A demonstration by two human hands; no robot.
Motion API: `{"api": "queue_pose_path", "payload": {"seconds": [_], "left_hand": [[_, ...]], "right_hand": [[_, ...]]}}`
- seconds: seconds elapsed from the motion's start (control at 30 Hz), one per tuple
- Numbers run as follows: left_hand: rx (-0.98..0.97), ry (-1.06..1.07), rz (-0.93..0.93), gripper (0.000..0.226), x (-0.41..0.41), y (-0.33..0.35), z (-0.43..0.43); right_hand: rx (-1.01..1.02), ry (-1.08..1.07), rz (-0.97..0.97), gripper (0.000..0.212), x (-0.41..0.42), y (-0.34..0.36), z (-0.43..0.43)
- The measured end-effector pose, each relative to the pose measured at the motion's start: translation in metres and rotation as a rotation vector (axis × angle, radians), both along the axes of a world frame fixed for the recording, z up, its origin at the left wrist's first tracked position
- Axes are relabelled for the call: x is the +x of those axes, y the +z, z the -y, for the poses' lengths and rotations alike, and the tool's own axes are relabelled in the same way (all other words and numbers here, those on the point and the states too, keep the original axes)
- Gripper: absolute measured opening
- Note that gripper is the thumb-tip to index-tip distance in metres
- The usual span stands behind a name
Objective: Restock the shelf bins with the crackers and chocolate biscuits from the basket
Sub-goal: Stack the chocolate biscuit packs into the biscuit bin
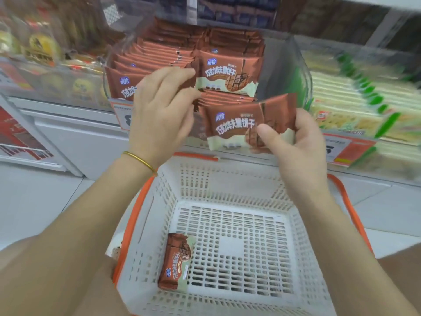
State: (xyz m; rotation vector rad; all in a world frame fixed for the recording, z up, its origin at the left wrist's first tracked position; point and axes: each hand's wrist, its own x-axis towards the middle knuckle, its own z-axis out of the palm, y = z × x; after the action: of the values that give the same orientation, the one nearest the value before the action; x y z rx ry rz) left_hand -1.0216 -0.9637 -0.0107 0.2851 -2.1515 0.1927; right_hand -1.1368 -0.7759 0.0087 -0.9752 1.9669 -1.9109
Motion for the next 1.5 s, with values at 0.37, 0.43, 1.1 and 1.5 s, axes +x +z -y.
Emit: {"api": "queue_pose_path", "payload": {"seconds": [0.37,0.43,1.1,1.5], "left_hand": [[0.1,0.121,0.187,0.028,0.004,-0.013,0.007],[0.106,0.118,0.184,0.029,0.004,-0.013,0.008],[0.017,-0.068,0.103,0.017,0.021,-0.013,-0.017],[0.221,-0.171,0.724,0.026,0.049,-0.061,-0.005]], "right_hand": [[0.037,-0.13,0.0,0.022,-0.049,0.021,0.103],[0.258,-0.181,-0.161,0.021,-0.059,0.019,0.111],[0.145,-0.205,-0.558,0.025,0.006,-0.001,0.041],[1.243,0.791,-0.202,0.077,0.09,-0.272,0.025]]}}
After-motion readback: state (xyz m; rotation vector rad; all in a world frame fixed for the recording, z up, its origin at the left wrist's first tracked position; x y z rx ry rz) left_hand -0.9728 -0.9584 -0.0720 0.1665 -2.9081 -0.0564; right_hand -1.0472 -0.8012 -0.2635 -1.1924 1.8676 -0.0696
